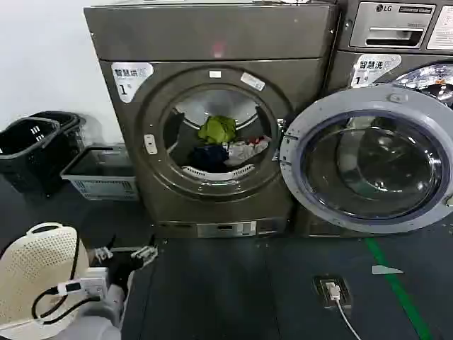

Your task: Grasp the clothes from the dryer.

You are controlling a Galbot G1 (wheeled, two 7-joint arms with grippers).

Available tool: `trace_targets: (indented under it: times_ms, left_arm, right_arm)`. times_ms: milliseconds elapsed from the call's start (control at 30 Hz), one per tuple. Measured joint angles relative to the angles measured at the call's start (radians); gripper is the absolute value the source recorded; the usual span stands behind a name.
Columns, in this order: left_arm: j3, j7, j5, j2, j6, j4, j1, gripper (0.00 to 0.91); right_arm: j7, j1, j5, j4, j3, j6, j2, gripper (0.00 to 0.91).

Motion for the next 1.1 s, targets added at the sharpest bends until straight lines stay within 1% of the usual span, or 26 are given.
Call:
trace_targets:
  times_ms: [233, 467, 1100]
  left_arm:
    - [0.000, 0.000, -0.001, -0.004, 0.000, -0.004, 0.008, 0.907]
    - [0.000, 0.000, -0.003, -0.004, 0.000, -0.009, 0.014, 0.907]
    - [0.010, 0.003, -0.004, -0.005, 0.000, -0.010, 0.010, 0.907]
  right_arm:
    - [-0.004, 0.003, 0.016, -0.002, -0.015, 0.039, 0.005, 0.907]
    - [-0.001, 0.004, 0.025, -0.009, -0.021, 0.061, 0.008, 0.907]
    - [0.015, 0.005, 0.036, -0.011, -0.023, 0.080, 0.010, 0.907]
